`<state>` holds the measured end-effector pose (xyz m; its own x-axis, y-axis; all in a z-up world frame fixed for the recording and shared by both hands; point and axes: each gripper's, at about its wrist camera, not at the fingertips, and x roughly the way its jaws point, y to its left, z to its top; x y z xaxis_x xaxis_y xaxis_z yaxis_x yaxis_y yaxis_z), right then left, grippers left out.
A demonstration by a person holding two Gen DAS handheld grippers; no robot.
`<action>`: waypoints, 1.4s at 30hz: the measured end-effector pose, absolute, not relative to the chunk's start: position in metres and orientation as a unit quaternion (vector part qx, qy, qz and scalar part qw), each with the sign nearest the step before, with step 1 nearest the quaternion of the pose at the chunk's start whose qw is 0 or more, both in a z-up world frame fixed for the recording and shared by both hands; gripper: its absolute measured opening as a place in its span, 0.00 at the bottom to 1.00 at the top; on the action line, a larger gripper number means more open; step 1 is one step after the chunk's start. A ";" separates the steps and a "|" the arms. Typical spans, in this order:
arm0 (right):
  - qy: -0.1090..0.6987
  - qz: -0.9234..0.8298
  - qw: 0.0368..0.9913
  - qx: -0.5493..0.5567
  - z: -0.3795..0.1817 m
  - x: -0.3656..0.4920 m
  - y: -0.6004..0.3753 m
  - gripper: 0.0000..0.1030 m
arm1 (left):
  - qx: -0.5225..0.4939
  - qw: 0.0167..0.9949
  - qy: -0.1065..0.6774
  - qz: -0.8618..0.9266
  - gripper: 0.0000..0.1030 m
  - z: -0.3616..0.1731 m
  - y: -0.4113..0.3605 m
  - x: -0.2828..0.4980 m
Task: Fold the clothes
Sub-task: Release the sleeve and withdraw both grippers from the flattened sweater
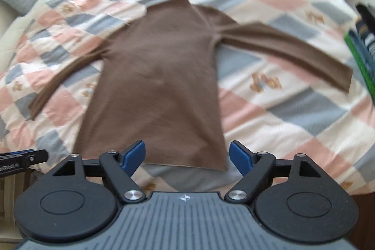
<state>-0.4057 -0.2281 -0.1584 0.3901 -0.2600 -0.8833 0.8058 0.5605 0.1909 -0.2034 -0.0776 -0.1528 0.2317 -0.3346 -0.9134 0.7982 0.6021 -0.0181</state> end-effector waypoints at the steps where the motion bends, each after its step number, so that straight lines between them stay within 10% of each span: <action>1: 0.429 -0.342 0.776 0.311 -0.148 -0.404 -0.223 0.84 | 0.239 0.752 0.483 -0.379 0.31 -0.145 -0.079 -0.209; 42: 0.476 -0.322 0.753 0.320 -0.141 -0.349 -0.204 0.98 | 0.259 0.731 0.519 -0.359 0.44 -0.149 -0.080 -0.177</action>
<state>-0.3488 -0.2036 -0.1411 0.3398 -0.1795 -0.9232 0.7895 0.5879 0.1762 -0.1768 -0.0798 -0.1490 0.2029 -0.2548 -0.9455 0.7940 0.6079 0.0066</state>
